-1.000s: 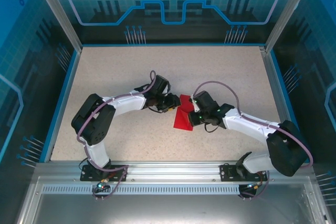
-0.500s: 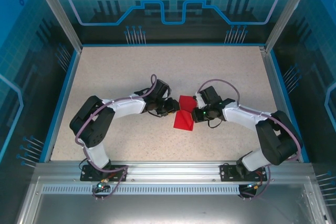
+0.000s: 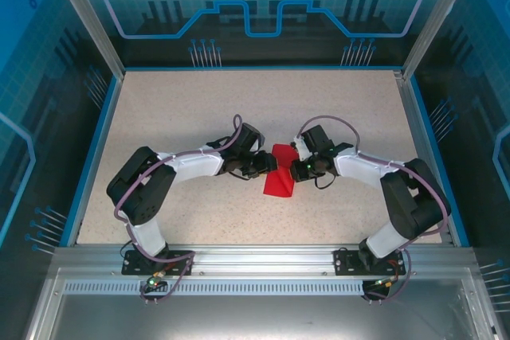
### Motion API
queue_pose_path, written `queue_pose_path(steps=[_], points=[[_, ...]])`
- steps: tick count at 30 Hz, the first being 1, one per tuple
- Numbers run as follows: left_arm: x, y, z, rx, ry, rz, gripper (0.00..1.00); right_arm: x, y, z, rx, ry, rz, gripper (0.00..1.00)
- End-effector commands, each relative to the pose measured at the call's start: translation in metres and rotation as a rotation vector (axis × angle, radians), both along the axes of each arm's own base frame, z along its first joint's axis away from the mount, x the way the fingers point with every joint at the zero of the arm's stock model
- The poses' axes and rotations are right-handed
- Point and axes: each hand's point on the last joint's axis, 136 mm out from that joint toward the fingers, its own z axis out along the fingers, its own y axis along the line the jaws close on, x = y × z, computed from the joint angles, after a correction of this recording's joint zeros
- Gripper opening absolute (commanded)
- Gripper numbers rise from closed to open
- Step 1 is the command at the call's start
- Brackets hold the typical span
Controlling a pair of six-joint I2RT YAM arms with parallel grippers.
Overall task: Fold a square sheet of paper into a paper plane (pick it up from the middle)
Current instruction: Fold the triangle a second time at the center of the table.
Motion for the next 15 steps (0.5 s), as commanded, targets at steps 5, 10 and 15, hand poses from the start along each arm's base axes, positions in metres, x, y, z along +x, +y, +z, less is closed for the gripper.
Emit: queue_pose_path(steps=[5,10,15], points=[[-0.0032,-0.0066,0.0071,-0.026,-0.003,-0.018,0.32,0.0030,-0.0055,-0.0043,-0.029,0.032,-0.001,0.09],[-0.0032,-0.0086,0.0067,-0.027,-0.002,-0.022,0.32,0.0030,-0.0069,-0.0064,-0.036,0.040,-0.010,0.09],[-0.0047,-0.0128,0.0065,-0.033,0.002,-0.042,0.31,0.0049,-0.0077,-0.0085,-0.047,0.040,-0.012,0.09]])
